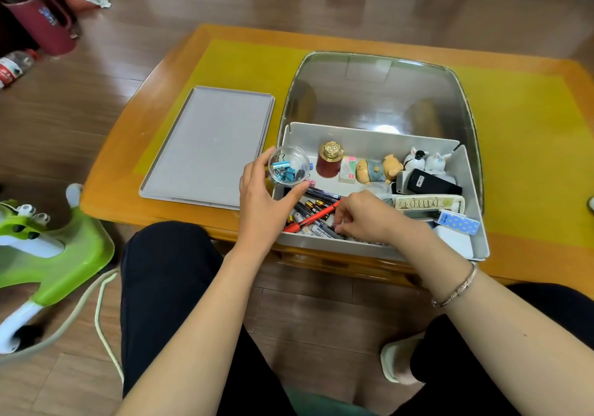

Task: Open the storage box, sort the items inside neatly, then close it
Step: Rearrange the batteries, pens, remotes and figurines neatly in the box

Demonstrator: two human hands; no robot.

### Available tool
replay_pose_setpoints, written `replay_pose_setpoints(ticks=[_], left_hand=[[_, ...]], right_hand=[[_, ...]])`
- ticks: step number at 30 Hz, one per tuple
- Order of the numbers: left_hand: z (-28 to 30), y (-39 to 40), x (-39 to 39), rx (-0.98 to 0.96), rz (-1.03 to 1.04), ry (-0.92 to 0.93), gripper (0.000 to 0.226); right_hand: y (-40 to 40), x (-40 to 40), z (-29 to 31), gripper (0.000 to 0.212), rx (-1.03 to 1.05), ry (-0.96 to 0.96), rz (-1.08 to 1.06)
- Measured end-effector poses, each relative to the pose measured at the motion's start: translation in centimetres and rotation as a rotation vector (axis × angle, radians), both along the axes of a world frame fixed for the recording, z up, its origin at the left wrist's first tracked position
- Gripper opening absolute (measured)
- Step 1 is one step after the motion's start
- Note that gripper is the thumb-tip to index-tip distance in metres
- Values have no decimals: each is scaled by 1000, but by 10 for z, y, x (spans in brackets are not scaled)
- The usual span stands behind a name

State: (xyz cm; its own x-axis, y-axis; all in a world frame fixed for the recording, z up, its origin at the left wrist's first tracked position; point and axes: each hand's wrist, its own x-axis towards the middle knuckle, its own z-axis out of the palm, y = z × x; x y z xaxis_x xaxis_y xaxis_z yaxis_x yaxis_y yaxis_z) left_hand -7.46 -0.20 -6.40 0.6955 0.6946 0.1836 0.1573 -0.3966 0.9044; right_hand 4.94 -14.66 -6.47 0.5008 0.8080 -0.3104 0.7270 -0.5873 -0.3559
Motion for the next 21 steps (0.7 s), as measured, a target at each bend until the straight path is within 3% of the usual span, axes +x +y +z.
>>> replay_pose_setpoints(ticks=[6, 11, 16, 21], left_hand=[[-4, 0, 5, 124, -6, 22, 70], [-2, -9, 12, 457, -45, 66, 70], [-4, -13, 17, 400, -59, 140, 74], [-8, -11, 18, 414, -71, 198, 76]], right_hand=[[-7, 7, 13, 17, 189, 21, -131], [-7, 3, 39, 24, 629, 62, -328], [-2, -3, 46, 9, 754, 154, -454], [0, -4, 48, 6, 771, 55, -456]])
